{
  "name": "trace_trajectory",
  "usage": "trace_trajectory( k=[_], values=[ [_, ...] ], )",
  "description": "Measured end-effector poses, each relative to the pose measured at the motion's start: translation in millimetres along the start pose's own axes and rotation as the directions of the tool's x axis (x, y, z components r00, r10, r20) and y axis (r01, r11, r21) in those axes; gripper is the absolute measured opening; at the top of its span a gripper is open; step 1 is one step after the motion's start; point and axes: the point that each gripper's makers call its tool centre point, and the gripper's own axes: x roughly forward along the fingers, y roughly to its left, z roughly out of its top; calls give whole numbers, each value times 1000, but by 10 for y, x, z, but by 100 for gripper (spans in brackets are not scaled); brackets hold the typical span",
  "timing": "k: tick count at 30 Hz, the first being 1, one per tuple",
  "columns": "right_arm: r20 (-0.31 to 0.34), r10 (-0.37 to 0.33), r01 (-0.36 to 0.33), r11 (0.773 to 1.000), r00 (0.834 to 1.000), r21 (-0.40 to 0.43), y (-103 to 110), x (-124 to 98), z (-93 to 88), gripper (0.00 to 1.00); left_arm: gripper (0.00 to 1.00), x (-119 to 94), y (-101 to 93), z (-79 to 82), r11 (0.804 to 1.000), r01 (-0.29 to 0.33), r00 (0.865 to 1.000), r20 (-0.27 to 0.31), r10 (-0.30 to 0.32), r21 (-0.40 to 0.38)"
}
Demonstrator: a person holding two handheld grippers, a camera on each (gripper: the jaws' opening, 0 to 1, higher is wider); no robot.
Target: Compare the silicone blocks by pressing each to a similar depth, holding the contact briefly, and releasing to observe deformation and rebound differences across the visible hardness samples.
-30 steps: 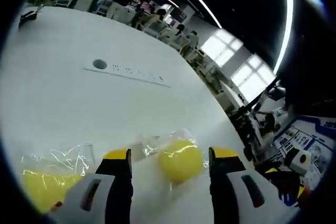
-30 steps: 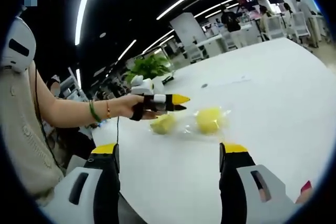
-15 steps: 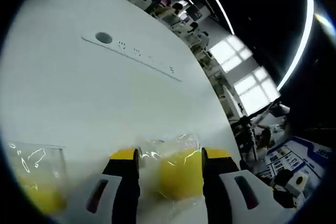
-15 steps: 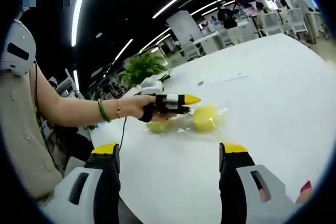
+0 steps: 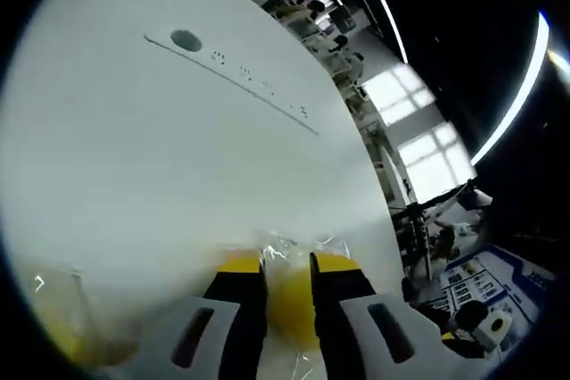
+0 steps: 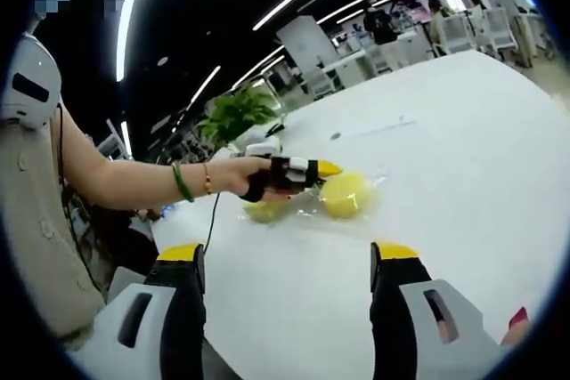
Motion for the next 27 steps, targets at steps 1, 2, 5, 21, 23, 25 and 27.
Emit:
trace_trajectory(
  k=[1, 2, 5, 21, 23, 25, 27],
  values=[
    [0, 1, -1, 1000, 1000, 3, -1, 3, -5, 70, 19, 18, -36, -9, 1000, 12, 1000, -11, -12, 11],
    [0, 1, -1, 1000, 1000, 4, -2, 6, -8, 69, 19, 39, -53, -29, 1000, 12, 1000, -15, -12, 17],
    [-1, 1, -1, 1000, 1000, 6, -4, 13, -22, 69, 17, 92, -67, -46, 1000, 13, 1000, -28, -13, 21],
    [6, 2, -2, 1000, 1000, 5, -9, -14, 4, 65, 0, 185, -73, -122, 999, 36, 997, -69, -33, 36],
    [8, 2, -2, 1000, 1000, 1, -3, -21, 19, 66, 0, 169, -98, -128, 996, 29, 998, -64, -24, 79],
    [6, 1, -1, 1000, 1000, -4, 2, -29, 24, 66, 0, 154, -134, -131, 995, 33, 998, -54, -28, 91],
    [5, 1, -1, 1000, 1000, -9, 15, -37, 29, 66, 0, 128, -176, -136, 991, 40, 998, -43, -35, 130]
  ],
)
